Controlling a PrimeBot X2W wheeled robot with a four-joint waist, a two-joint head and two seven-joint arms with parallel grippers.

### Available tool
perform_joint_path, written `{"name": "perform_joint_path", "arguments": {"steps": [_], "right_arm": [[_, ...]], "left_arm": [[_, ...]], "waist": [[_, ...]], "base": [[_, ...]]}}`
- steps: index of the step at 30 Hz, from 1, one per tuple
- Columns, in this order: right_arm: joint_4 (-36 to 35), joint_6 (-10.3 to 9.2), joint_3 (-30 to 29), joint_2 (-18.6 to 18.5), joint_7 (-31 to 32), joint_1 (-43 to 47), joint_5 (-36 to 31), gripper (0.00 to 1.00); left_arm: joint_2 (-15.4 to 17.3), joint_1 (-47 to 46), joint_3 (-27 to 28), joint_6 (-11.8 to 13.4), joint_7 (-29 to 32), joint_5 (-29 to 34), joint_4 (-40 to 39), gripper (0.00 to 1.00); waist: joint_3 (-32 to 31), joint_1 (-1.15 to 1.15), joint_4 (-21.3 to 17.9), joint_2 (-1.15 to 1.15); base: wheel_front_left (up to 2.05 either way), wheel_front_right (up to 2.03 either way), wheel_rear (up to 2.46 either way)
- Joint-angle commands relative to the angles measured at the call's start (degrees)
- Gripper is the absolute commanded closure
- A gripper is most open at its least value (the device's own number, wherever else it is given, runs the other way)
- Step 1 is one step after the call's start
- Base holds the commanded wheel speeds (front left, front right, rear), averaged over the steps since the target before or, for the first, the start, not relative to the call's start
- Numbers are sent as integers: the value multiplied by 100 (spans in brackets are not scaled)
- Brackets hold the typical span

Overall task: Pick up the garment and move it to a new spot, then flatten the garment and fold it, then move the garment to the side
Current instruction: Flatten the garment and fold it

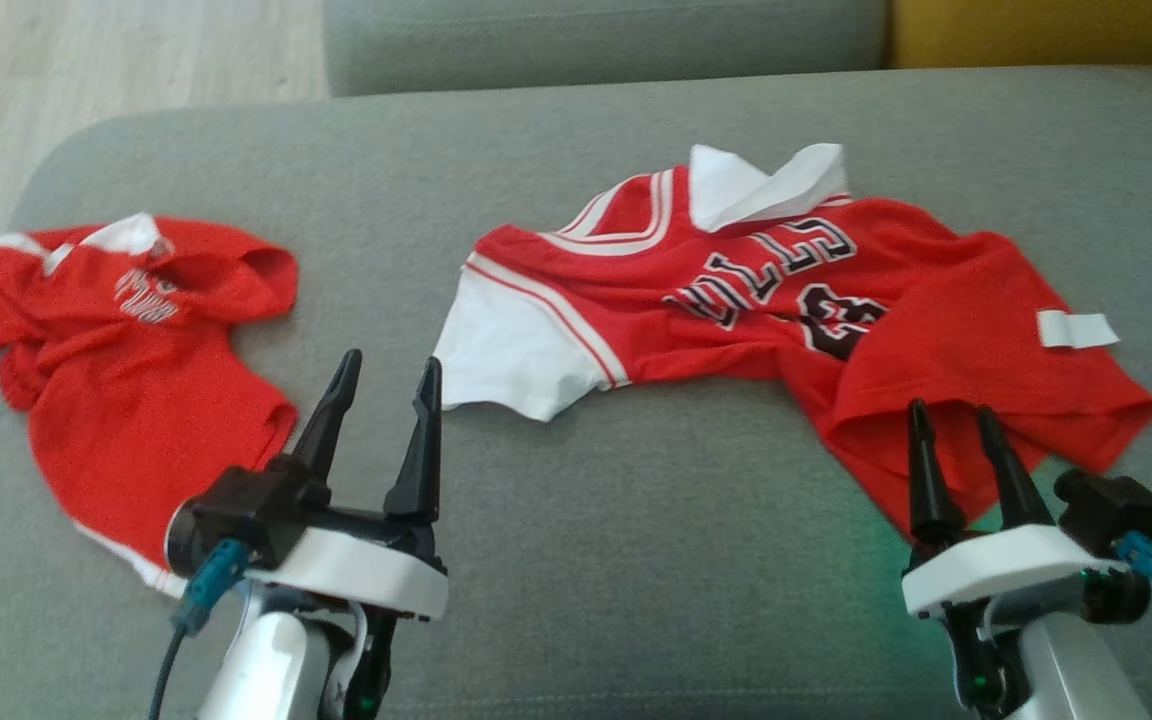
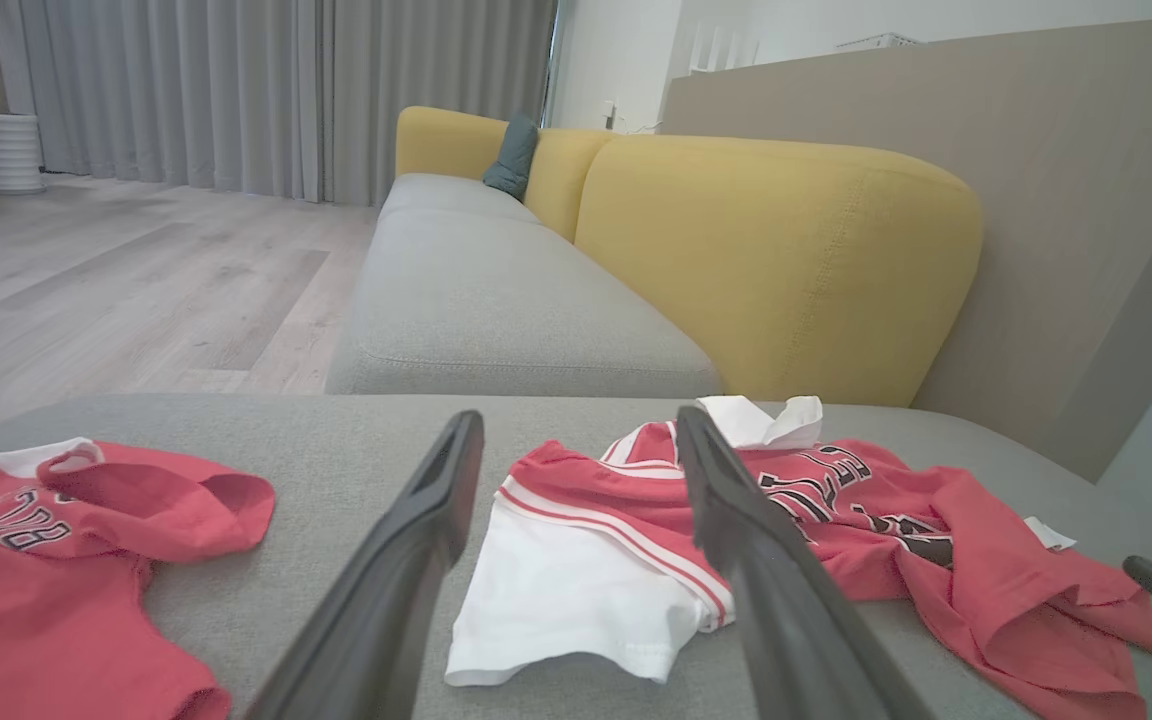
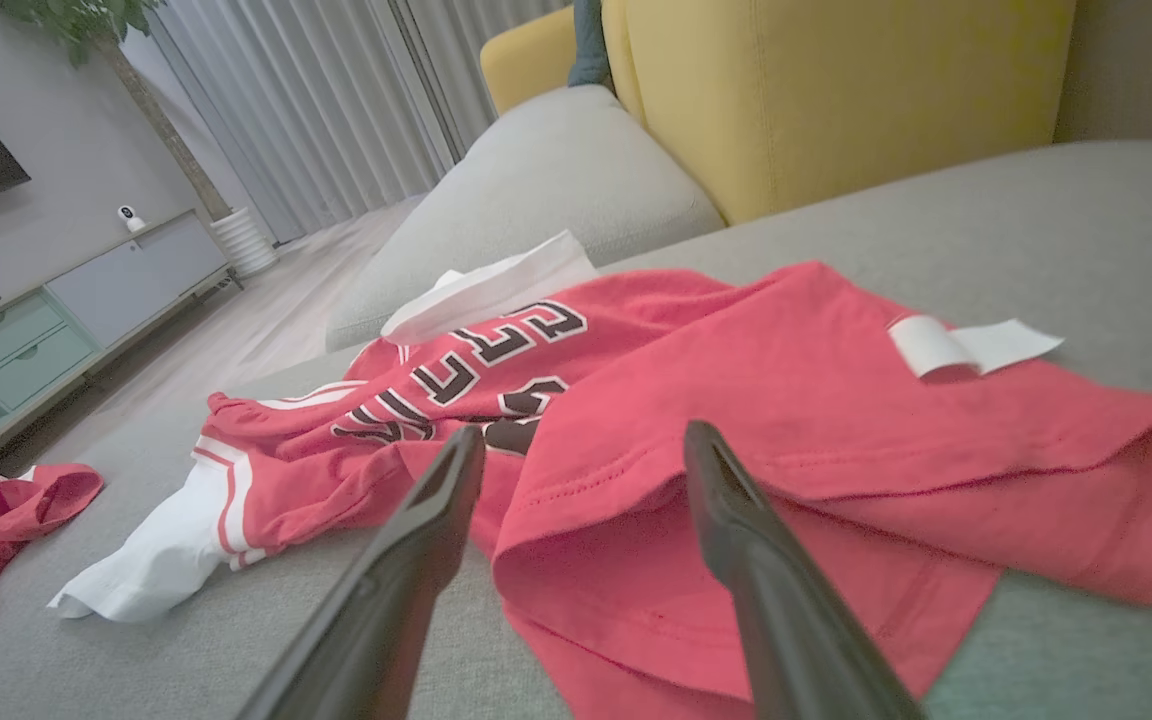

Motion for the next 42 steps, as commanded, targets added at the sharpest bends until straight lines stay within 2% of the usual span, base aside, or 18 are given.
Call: {"name": "perform_joint_path", "arguments": {"steps": [1, 8, 17, 18, 19, 28, 36, 42], "right_arm": [[-94, -4, 145, -30, 3, -222, 96, 0], [680, -4, 86, -30, 114, -626, 844, 0], [1476, -4, 108, -29, -134, -1300, 1325, 0], [1499, -4, 99, -29, -180, -1364, 1307, 55], [1512, -4, 67, -29, -224, -1422, 1279, 100], [1203, -4, -673, -105, -231, -1646, 518, 100], [209, -4, -1472, -778, 963, -1614, -17, 100], [-23, -4, -1659, -1234, 1881, -1714, -166, 100]], "left_arm": [[7, -246, 167, 24, -45, 6, -185, 0], [7, -331, 215, -12, -45, 31, -160, 0], [7, -438, 179, -26, -45, 32, -142, 0], [7, -440, 181, -21, -45, 33, -142, 0], [7, -440, 187, -16, -45, 36, -141, 0], [7, -400, 229, 13, -45, 27, -140, 0], [7, -400, 104, 65, -45, -50, -169, 0], [7, -469, 46, 71, -45, -83, -168, 0]], "waist": [[83, 0, 96, 0], [290, 0, 385, 0], [463, 0, 586, 0], [467, 0, 580, 0], [467, 0, 570, 0], [307, 0, 290, 0], [235, 0, 106, 0], [297, 0, 136, 0]], "base": [[0, 0, 0], [0, 0, 0], [0, 0, 0], [0, 0, 0], [0, 0, 0], [0, 0, 0], [0, 0, 0], [0, 0, 0]]}}
